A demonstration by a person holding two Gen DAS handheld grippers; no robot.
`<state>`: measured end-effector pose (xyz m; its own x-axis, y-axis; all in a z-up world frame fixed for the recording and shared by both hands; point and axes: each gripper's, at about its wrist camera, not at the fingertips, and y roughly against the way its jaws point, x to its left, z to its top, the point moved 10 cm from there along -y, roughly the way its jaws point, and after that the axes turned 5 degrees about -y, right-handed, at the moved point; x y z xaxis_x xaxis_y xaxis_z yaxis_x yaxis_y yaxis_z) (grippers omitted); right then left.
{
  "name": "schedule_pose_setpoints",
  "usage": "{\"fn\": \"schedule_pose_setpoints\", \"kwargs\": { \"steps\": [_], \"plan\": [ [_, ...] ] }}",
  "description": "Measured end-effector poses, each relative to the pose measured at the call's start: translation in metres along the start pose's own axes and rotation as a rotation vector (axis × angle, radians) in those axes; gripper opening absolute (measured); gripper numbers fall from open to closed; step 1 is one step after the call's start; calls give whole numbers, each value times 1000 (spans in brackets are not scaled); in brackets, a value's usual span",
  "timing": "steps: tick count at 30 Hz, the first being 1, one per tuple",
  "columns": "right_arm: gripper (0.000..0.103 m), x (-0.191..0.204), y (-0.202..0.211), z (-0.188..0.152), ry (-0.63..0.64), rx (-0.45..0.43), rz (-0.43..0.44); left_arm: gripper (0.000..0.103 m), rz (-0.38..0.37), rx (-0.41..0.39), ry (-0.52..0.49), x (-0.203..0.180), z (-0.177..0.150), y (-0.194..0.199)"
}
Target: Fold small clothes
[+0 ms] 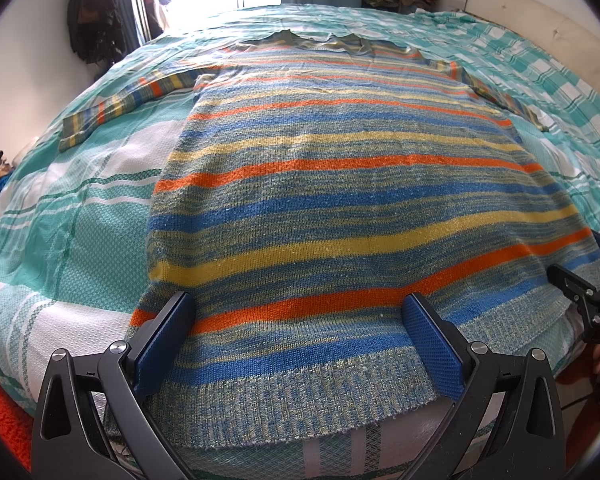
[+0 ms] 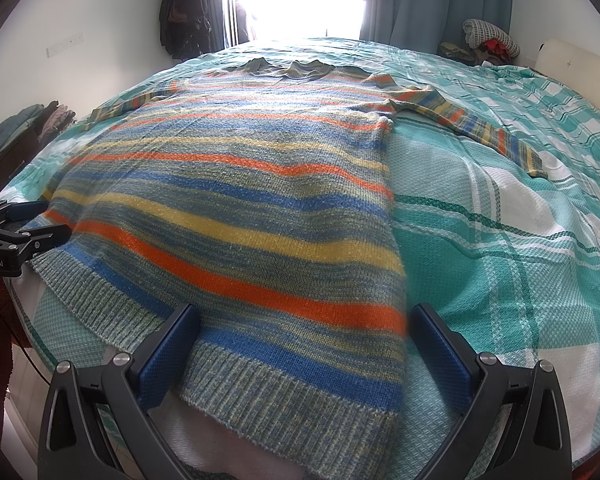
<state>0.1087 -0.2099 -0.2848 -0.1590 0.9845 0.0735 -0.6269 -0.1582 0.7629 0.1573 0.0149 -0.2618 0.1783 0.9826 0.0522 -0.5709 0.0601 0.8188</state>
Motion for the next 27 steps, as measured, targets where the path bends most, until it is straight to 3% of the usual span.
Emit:
{"fn": "schedule_pose_setpoints", "kwargs": {
  "steps": [21, 27],
  "plan": [
    [103, 0, 0, 0, 1, 1, -4, 102, -2, 5, -1, 0, 0, 0],
    [103, -4, 9, -2, 5, 71, -7, 102, -27, 108, -17, -2, -9, 7]
  ]
}}
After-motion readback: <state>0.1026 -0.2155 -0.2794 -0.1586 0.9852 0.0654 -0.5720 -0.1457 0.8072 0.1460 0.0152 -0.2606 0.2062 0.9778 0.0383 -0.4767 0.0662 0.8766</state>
